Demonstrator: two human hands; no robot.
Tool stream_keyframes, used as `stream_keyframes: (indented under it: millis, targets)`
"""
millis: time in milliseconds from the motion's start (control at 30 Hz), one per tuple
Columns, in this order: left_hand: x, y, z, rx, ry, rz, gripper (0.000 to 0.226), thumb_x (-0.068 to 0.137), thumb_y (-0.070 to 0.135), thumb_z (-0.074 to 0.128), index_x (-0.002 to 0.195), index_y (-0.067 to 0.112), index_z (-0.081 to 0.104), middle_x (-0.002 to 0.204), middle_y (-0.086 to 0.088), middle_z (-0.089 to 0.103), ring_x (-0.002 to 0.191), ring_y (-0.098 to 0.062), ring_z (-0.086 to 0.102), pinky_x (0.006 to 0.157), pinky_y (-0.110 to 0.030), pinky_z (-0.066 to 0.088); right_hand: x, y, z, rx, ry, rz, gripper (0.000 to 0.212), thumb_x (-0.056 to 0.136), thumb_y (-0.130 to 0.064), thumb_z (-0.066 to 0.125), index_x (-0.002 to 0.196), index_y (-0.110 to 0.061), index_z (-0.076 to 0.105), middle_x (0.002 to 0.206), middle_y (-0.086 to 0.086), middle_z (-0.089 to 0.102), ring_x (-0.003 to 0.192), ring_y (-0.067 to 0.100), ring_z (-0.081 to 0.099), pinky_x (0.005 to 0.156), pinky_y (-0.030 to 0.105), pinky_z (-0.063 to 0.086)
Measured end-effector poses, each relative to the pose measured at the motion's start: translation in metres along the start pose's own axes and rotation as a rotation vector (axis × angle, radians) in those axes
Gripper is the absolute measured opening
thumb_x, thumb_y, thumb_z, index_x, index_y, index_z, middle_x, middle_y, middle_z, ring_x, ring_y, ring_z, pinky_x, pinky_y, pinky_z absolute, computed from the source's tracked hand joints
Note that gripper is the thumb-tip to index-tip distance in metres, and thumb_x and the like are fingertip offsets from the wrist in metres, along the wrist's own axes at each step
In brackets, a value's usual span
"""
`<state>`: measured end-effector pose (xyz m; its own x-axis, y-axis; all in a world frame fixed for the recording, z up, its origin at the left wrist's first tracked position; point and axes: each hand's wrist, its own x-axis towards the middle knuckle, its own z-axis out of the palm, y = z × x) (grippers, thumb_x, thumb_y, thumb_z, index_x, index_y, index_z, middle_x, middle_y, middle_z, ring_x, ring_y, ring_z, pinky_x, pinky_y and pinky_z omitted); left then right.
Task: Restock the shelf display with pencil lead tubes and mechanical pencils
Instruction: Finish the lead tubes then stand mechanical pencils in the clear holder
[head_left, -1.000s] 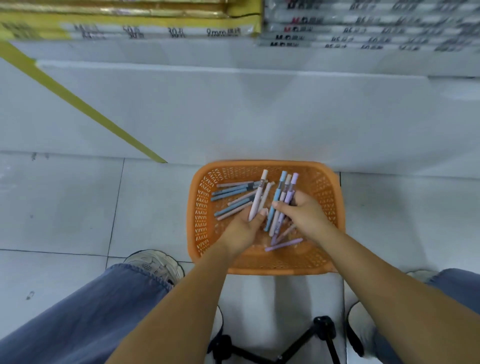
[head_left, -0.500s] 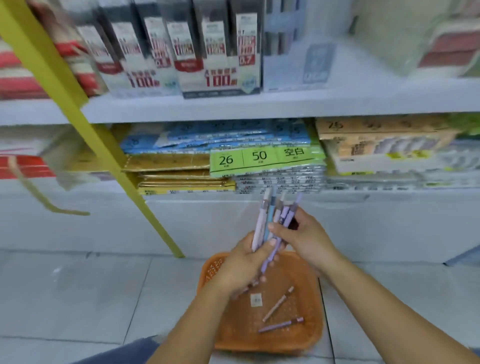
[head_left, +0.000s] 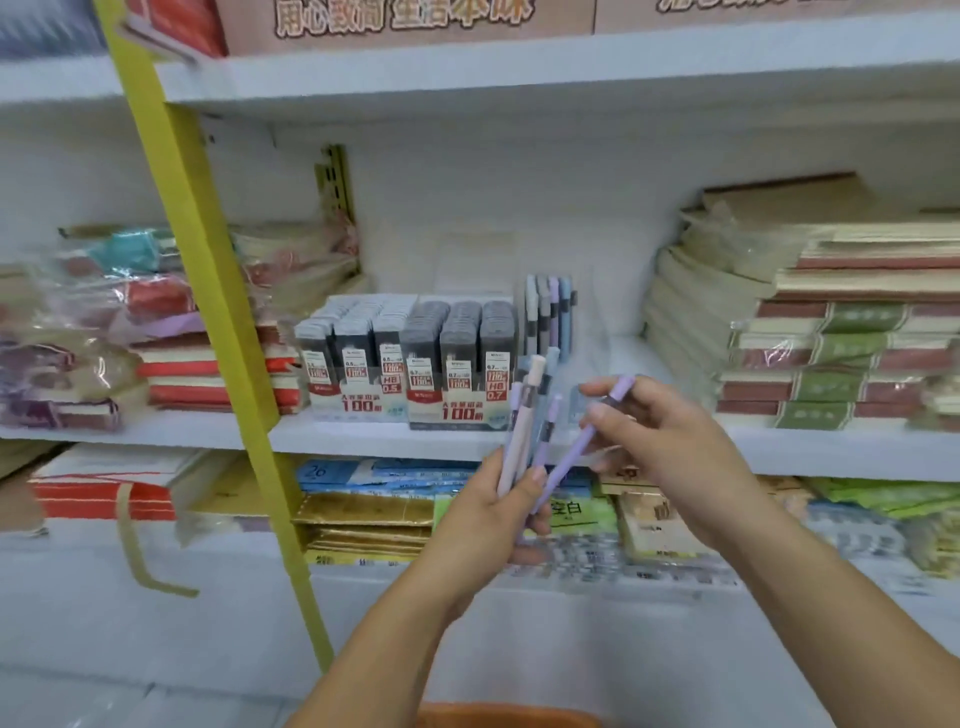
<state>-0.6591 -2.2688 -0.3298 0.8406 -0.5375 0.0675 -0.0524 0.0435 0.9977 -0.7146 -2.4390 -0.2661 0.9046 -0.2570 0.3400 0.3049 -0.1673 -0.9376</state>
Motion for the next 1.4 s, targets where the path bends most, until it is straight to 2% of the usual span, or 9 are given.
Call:
stream_keyframes:
  millis: [100,267,367,500,800,1033,1133,1267,1400]
  targets:
    - [0.021,0.03,-0.007,0.007,0.063,0.095,0.012,0.103,0.036,0.05,0.108,0.034,0.061,0.075,0.013,0.07,0.07,-0.005,0.067,0.079,-0.038,0.06,0.034,-0.04,-0.016,-0.048,0.107,-0.211,0.027,0.089,-0.005,0.066,0.105,-0.027,0.06,0.081,0.007,0.072,0.074,0.017,0.072,0.061,0.022,0.056]
    - [0.051,0.067,-0.028,-0.065,0.226,0.253,0.01,0.103,0.031,0.051,0.102,0.026,0.059,0.07,0.006,0.066,0.058,-0.007,0.058,0.059,-0.025,0.056,0.099,-0.066,-0.025,-0.367,0.164,-0.391,0.047,0.088,-0.014,0.069,0.094,-0.052,0.042,0.078,0.001,0.071,0.077,0.013,0.07,0.071,0.029,0.055]
    - [0.059,0.072,-0.038,-0.052,0.252,0.265,0.011,0.102,0.034,0.053,0.099,0.026,0.06,0.069,0.005,0.065,0.057,-0.009,0.056,0.052,-0.024,0.051,0.131,-0.05,-0.017,-0.547,0.125,-0.374,0.038,0.087,-0.016,0.071,0.093,-0.043,0.043,0.074,-0.002,0.071,0.071,0.008,0.065,0.068,0.02,0.048]
    - [0.062,0.07,-0.039,-0.056,0.225,0.264,0.012,0.101,0.031,0.055,0.102,0.021,0.06,0.066,0.004,0.062,0.052,-0.009,0.052,0.045,-0.023,0.046,0.149,-0.023,-0.011,-0.593,0.056,-0.364,0.034,0.083,-0.013,0.073,0.095,-0.03,0.046,0.076,-0.003,0.068,0.072,0.018,0.065,0.07,0.034,0.052]
    - [0.067,0.07,-0.03,-0.041,0.213,0.297,0.01,0.1,0.03,0.056,0.099,0.021,0.06,0.067,0.003,0.062,0.05,-0.01,0.05,0.044,-0.022,0.045,0.155,-0.014,-0.013,-0.743,0.087,-0.491,0.04,0.082,-0.025,0.076,0.093,-0.036,0.039,0.073,-0.01,0.06,0.072,0.002,0.057,0.058,0.008,0.041]
    - [0.068,0.065,-0.027,-0.034,0.203,0.271,0.013,0.1,0.03,0.057,0.104,0.019,0.061,0.067,0.001,0.062,0.05,-0.011,0.05,0.044,-0.023,0.044,0.151,-0.014,-0.013,-0.867,0.077,-0.542,0.034,0.082,-0.025,0.076,0.094,-0.026,0.044,0.074,-0.005,0.061,0.076,0.014,0.055,0.063,0.03,0.042]
    - [0.067,0.065,-0.025,-0.036,0.203,0.264,0.015,0.099,0.031,0.057,0.102,0.016,0.061,0.068,0.002,0.063,0.051,-0.01,0.051,0.044,-0.023,0.045,0.151,-0.01,-0.014,-0.939,0.019,-0.492,0.015,0.088,-0.029,0.066,0.098,-0.021,0.057,0.083,-0.006,0.063,0.093,0.01,0.048,0.072,0.032,0.042]
    - [0.065,0.064,-0.023,-0.07,0.187,0.222,0.017,0.099,0.032,0.058,0.105,0.016,0.063,0.068,0.001,0.065,0.051,-0.01,0.052,0.045,-0.022,0.046,0.153,-0.014,-0.019,-1.042,-0.038,-0.446,0.016,0.093,-0.027,0.059,0.109,-0.024,0.062,0.098,-0.01,0.063,0.101,0.01,0.041,0.079,0.029,0.038]
    - [0.064,0.063,-0.02,-0.107,0.162,0.186,0.026,0.097,0.035,0.06,0.104,0.01,0.063,0.07,0.001,0.066,0.054,-0.01,0.053,0.048,-0.022,0.046,0.132,-0.029,-0.01,-0.672,0.119,-0.478,0.016,0.095,-0.027,0.058,0.108,-0.029,0.065,0.094,-0.017,0.064,0.087,0.002,0.055,0.073,0.016,0.041]
